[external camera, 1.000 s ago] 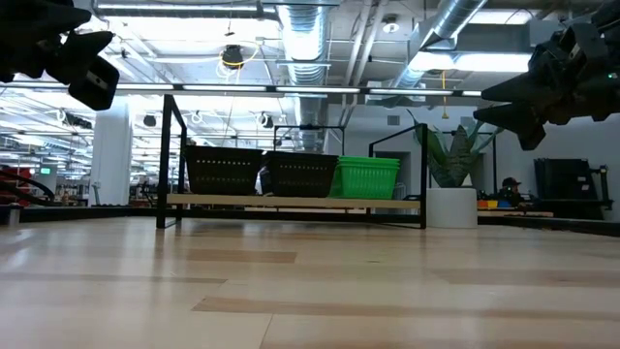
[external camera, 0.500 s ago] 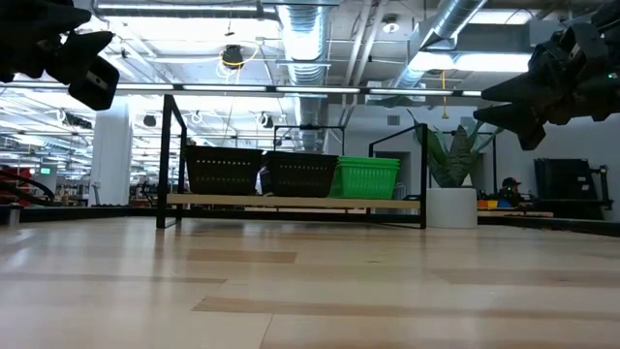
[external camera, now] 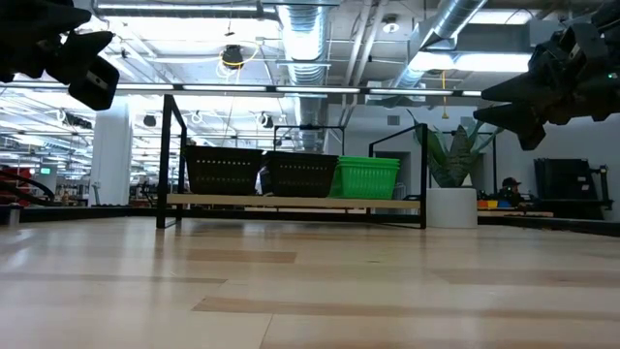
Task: Stack baskets on shelf by color
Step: Return to Home Position
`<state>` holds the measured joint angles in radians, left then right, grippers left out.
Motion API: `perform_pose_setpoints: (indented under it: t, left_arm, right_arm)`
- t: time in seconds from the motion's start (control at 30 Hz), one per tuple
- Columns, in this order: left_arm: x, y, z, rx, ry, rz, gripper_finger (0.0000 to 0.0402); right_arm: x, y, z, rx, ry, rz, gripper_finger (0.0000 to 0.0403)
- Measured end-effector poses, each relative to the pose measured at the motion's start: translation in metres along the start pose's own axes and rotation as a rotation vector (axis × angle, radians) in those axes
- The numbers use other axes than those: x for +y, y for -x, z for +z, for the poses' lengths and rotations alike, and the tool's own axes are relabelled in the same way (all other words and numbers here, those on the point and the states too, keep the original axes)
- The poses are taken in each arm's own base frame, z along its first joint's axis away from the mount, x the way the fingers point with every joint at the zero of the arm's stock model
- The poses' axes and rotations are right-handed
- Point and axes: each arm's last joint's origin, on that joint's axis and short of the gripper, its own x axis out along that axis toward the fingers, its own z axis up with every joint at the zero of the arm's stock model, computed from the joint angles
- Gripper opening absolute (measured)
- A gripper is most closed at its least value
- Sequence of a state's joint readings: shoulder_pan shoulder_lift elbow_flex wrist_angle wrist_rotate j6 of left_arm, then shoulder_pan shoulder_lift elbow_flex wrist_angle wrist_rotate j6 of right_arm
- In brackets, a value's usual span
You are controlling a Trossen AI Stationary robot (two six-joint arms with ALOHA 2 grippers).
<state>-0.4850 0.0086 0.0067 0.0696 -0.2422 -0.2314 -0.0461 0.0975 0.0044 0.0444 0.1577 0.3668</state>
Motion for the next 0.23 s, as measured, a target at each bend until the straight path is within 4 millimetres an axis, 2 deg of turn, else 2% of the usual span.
perform_pose_setpoints:
  t: [0.23]
  left_arm:
    - [0.0, 0.0, 0.0, 0.0, 0.0, 0.0, 0.0099]
  right_arm:
    - [0.0, 0.0, 0.0, 0.0, 0.0, 0.0, 0.0218]
